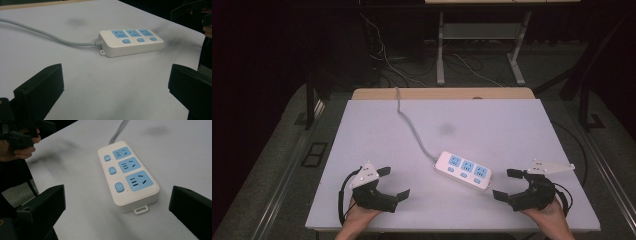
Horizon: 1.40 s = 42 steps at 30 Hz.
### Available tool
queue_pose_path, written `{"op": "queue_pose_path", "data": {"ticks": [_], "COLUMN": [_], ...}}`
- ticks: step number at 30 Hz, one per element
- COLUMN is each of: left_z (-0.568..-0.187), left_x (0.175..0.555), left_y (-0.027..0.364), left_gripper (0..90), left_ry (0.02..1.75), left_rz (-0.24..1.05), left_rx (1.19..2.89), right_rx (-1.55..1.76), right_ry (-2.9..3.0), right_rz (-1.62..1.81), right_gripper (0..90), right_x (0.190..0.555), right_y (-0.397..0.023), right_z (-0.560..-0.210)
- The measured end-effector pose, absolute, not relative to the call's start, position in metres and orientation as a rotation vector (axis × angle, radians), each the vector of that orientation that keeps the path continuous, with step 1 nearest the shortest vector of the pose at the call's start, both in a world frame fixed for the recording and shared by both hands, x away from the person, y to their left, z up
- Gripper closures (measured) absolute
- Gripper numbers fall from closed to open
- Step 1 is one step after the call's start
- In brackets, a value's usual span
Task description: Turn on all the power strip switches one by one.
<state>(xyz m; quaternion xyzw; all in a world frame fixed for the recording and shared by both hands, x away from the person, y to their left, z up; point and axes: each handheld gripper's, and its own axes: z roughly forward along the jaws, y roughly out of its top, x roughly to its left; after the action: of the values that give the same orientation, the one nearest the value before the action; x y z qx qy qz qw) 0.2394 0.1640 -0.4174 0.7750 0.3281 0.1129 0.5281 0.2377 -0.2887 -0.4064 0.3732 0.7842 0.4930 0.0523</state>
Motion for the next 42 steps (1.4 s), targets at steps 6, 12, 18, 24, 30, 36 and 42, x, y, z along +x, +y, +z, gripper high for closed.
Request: {"op": "queue_pose_path", "data": {"ticks": [6,12,18,24,30,36,42], "left_z": [-0.417,-0.418,-0.418,-0.418,-0.418,-0.418,-0.419], "left_x": [0.239,0.240,0.240,0.240,0.240,0.241,0.241], "left_y": [0.165,0.164,0.165,0.164,0.165,0.164,0.164], "left_gripper": [0.0,0.0,0.0,0.0,0.0,0.0,0.0], "left_ry": [0.786,0.785,0.787,0.789,0.786,0.785,0.785], "left_rz": [0.269,0.269,0.271,0.270,0.270,0.264,0.264], "left_rx": [1.848,1.856,1.855,1.854,1.857,1.860,1.864], "right_rx": [1.146,1.149,1.140,1.150,1.164,1.174,1.174], "right_ry": [2.400,2.423,2.432,2.431,2.437,2.441,2.463], "right_rz": [1.496,1.478,1.475,1.471,1.455,1.435,1.412], "right_gripper": [0.5,0.4,0.4,0.4,0.5,0.4,0.5], "right_x": [0.239,0.240,0.240,0.240,0.240,0.241,0.245], "right_y": [-0.290,-0.288,-0.287,-0.287,-0.287,-0.287,-0.285], "right_z": [-0.409,-0.411,-0.411,-0.409,-0.408,-0.405,-0.401]}}
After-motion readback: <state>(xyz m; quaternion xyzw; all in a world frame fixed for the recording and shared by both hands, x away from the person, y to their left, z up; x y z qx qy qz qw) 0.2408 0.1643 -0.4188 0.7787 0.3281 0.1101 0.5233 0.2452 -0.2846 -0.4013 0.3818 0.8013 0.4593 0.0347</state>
